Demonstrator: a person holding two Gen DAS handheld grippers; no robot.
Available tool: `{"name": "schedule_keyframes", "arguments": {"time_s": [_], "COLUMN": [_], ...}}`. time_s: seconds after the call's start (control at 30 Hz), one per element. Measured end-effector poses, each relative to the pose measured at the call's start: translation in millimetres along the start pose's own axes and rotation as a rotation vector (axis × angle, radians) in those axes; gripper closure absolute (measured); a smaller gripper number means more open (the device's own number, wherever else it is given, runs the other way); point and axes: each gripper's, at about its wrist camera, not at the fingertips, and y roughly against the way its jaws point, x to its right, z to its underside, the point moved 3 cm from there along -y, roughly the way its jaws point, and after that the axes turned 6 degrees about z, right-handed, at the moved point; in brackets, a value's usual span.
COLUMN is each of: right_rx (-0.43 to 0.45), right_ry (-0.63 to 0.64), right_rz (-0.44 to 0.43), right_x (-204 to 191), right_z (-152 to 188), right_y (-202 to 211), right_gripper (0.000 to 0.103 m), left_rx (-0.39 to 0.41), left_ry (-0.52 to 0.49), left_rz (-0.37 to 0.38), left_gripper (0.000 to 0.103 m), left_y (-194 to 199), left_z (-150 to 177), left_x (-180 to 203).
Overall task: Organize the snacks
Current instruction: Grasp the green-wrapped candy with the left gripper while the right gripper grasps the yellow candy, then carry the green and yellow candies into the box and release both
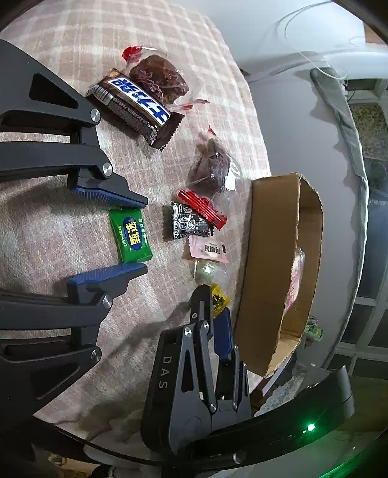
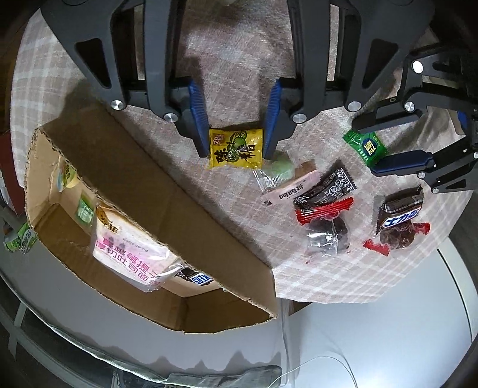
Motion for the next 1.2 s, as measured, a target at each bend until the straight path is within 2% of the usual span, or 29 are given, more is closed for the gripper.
{"name": "schedule_keyframes", "arguments": {"time_s": [0.3, 0.77, 0.93, 1.2], "right_rx": [-0.003, 0.045, 0.074, 0.131], "right_ry": [-0.027, -0.03, -0.033, -0.062], "right_rz": [-0.016, -0.023, -0.018, 0.008], "right_x": [3.5, 8.7, 13.3, 33.9], "right_z": [2.4, 1.9, -2.2, -19.9], "right_y": [4.3, 35.3, 51.5, 75.2], "right_gripper": [0.068, 0.069, 0.069, 0.069], "left_rx": [0.014, 0.067, 0.101, 0.184], "left_ry": [0.055, 0.065, 0.063, 0.042], "left_rz": [0.036, 0.045, 0.037, 0.02], "left_gripper": [0.069, 0.069, 0.069, 0.069], "left_y": [9.7, 29.6, 37.2, 52.3], "left_z": [2.9, -8.9, -23.4, -67.1], "left_x": [-7.8, -8.3, -12.4, -20.9]}}
